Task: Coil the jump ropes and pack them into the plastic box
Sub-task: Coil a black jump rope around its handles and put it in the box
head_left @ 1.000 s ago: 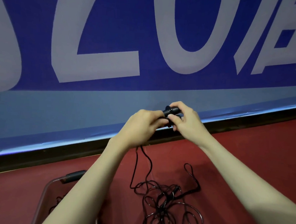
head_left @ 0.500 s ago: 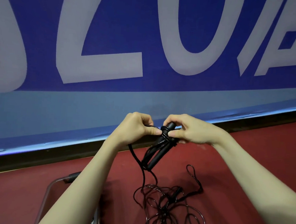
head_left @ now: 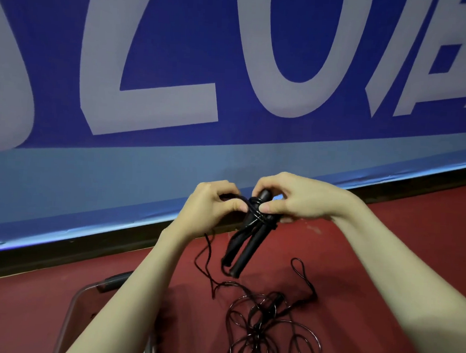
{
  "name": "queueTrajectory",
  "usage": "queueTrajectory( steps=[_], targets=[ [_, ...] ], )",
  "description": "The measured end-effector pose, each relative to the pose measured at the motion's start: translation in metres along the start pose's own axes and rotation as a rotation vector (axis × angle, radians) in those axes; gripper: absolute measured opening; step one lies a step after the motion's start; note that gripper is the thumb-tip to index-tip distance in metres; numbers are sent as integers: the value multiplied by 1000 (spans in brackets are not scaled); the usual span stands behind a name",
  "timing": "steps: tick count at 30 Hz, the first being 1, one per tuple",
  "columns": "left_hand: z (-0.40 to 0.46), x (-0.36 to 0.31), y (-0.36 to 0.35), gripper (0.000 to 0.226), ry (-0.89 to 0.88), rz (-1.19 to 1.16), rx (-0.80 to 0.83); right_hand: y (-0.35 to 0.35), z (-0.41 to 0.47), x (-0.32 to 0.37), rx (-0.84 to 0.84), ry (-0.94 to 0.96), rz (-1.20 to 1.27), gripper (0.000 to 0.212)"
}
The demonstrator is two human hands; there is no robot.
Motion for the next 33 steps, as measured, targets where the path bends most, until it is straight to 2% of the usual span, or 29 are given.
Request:
queueTrajectory(
  steps=[2,6,8,12,15,18,22,24,26,29,31,33],
  targets=[
    [0,-3,-8,10,29,-176,-15,-1,-1,-6,110,37,330,8],
    [-10,41,-14,23,257,-376,-219,8,-2,-1,191,180,822,22],
    [-12,47,-18,25,288,-340,-248,20,4,0,94,196,971,24],
    [5,0,-36,37,180,-116,-65,41,11,-25,-212,123,1232,10],
    [5,-7,-49,37,179,20,56,50,9,-49,-401,41,1316,7],
    [5,-15,-58,35,162,162,183,60,3,-67,-606,-19,1231,7],
    [14,-37,-58,26,31,481,357,65,-7,-71,-794,-24,787,24],
    [18,-46,-48,24,-46,555,357,64,-10,-58,-818,4,513,25],
    [22,-48,-32,21,-68,547,302,59,-6,-42,-758,5,288,21],
    [21,-45,-7,12,-50,466,221,48,2,-26,-574,6,112,16],
    [19,-40,2,17,-29,383,179,40,5,-22,-442,9,120,11],
    [17,-30,8,25,-1,295,153,32,7,-23,-286,16,287,9]
  ],
)
Point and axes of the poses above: each hand's wrist, its own z-axis towards the middle knuckle, its own y-axis out of the back of the hand, x = y × z, the point moved 10 cm from there along z, towards the middle knuckle, and after that the axes turned 15 degrees about -y, right-handed, at the moved point
